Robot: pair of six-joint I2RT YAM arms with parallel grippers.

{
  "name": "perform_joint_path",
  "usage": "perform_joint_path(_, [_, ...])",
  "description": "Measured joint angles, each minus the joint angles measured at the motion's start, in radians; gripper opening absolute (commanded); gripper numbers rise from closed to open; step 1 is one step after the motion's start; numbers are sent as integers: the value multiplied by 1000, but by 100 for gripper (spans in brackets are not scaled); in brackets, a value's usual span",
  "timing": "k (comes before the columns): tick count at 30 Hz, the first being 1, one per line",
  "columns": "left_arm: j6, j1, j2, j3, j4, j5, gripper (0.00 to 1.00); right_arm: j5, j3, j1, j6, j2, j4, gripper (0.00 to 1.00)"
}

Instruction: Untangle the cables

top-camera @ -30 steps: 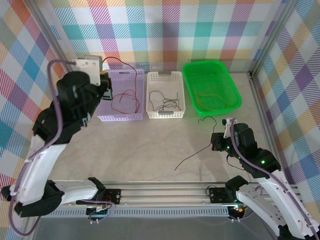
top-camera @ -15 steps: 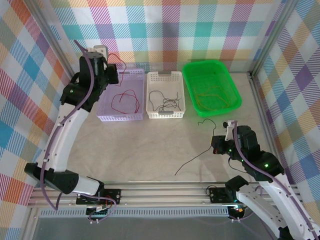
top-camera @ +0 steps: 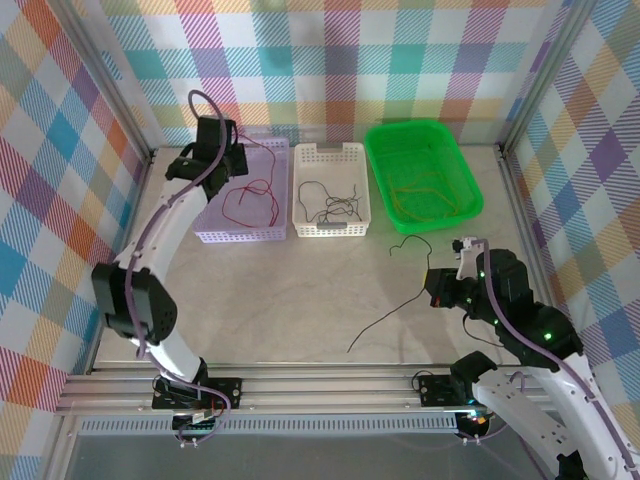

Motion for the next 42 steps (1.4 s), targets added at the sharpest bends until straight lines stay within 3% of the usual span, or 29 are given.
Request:
perform_joint_path(13, [-63,18,188,-96,71,11,0,-17,102,0,-1,-7,-74,0])
perform_joint_path(20, [-139,97,201,-197,112,5,0,-20,138,0,-9,-7,-100,0])
perform_joint_path(36, [-179,117,309,-162,66,-4,0,-45,176,0,-8,-3,-133,0])
perform_joint_path(42, [-194,118,317,-127,48,6,27,-53,203,0,-8,1,-156,0])
